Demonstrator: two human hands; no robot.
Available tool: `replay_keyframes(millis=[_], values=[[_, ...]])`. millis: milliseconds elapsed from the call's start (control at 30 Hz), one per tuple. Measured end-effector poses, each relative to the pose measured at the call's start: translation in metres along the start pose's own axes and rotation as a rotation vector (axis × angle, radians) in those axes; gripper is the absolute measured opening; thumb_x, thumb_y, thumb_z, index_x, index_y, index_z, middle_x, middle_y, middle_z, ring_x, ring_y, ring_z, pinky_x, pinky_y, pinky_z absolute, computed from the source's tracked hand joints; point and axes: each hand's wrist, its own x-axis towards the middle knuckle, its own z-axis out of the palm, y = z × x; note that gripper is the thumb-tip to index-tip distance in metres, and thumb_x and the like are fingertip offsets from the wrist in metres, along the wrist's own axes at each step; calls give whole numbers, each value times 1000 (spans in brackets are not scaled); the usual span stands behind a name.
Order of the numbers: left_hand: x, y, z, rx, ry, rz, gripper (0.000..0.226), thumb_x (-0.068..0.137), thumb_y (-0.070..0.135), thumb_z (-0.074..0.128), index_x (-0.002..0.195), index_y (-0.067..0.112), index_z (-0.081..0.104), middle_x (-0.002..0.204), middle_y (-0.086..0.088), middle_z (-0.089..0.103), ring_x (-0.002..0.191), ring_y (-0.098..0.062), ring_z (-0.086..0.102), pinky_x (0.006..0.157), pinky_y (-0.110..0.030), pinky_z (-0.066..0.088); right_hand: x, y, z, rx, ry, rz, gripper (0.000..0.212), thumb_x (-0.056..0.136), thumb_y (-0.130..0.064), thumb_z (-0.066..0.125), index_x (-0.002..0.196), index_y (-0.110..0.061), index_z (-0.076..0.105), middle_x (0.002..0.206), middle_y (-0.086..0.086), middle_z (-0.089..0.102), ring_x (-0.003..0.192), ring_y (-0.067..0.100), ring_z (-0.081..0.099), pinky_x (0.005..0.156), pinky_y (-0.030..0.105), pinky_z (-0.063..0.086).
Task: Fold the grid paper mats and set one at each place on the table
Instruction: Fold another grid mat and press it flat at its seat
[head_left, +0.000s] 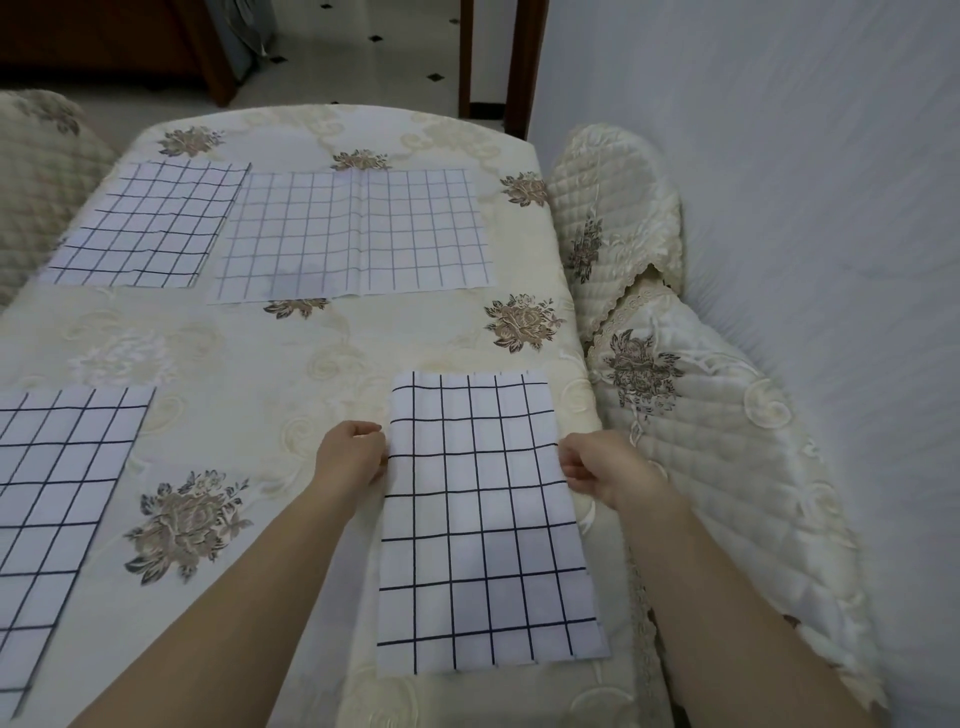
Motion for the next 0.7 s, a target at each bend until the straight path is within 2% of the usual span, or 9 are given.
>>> replay_keyframes(millis=[67,167,267,367,533,633,700], values=[[-6,-3,-4,4,-11,0,17,90,2,45,86,10,60,80,-13,62,69,-25,58,69,-34,50,-7,7,-2,-32,11,3,19,87,-9,57,69,-13,50,59,3,47,48,13,41,52,23,41],[-15,-10,-11,-2,-51,-15,16,90,3,46,84,12,57,78,-12,61,69,-26,58,70,-35,51,-20,16,-5,-16,-21,26,21,89,-8,57,71,-12,48,59,4,44,49,15,41,53,26,42],[-27,-18,-18,12,-96,-22,25,85,-1,45,68,16,49,79,-13,54,74,-26,52,71,-38,46,-32,26,-6,-42,-16,40,13,90,-8,57,78,-8,51,62,5,50,51,16,49,55,29,48],[-40,-27,-24,-8,-125,-50,27,83,-3,43,64,15,47,78,-14,50,73,-26,48,70,-39,43,-39,40,-9,-59,20,45,7,87,-8,60,85,-6,53,67,8,52,56,19,49,60,31,50],[-59,-39,-30,-53,-175,-69,26,85,-3,43,67,16,45,75,-11,48,73,-24,47,71,-40,43,-50,61,-4,-131,108,-12,19,80,-16,68,86,-14,50,76,8,50,60,21,48,58,30,42],[-68,-46,-33,-66,-185,-57,22,84,-1,43,70,15,44,72,-10,46,72,-26,48,69,-40,45,-56,71,2,-132,162,-82,33,80,-15,69,108,-7,54,99,9,55,85,24,55,58,24,39],[-73,-50,-35,-65,-178,-61,22,81,-1,43,67,16,41,73,-11,45,72,-26,46,68,-40,41,-61,74,6,-138,186,-95,39,81,-13,68,115,-1,55,104,11,56,91,25,55,65,25,42]])
